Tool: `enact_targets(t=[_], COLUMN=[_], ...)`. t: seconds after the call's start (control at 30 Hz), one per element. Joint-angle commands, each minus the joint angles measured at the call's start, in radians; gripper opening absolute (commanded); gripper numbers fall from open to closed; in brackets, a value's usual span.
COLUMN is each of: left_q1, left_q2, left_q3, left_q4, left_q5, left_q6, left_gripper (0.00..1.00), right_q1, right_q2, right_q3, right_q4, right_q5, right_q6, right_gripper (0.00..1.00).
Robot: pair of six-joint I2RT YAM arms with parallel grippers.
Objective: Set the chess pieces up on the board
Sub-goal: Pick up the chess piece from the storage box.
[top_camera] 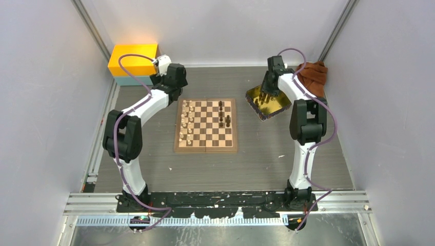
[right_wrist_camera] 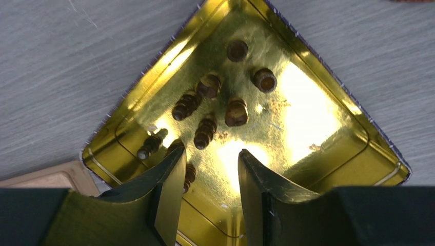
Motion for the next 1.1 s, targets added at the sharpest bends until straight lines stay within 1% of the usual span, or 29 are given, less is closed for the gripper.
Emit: enact_targets(t=[0.0,0.43,0.7,1.07], left_q1=[0.002,0.006,0.008,0.009], left_q2=[0.001,0.012,0.019,0.028], left_q3=[0.039,0.043,0.042,0.045], left_q4=[0.051,0.053,0.053,0.051], left_q5=[-0.018,-0.013,-0.012,-0.012], left_q6=[0.010,0.007,0.004,0.002], left_gripper=[0.94,0.94,0.94,0.94], right_q1=[-0.004,-0.005,-0.005,-0.005], right_q2=[-0.007,0.063,0.089,0.114], right_q3=[0.089,0.185,0.208,0.216], right_q4=[0.033,-0.001,-0.012,-0.017], right_q5=[-0.022,-0.059,-0.061,-0.073], right_q6=[-0.029,-0.046,-0.047,-0.044], right_gripper=[0.47,0.47,0.47,0.42])
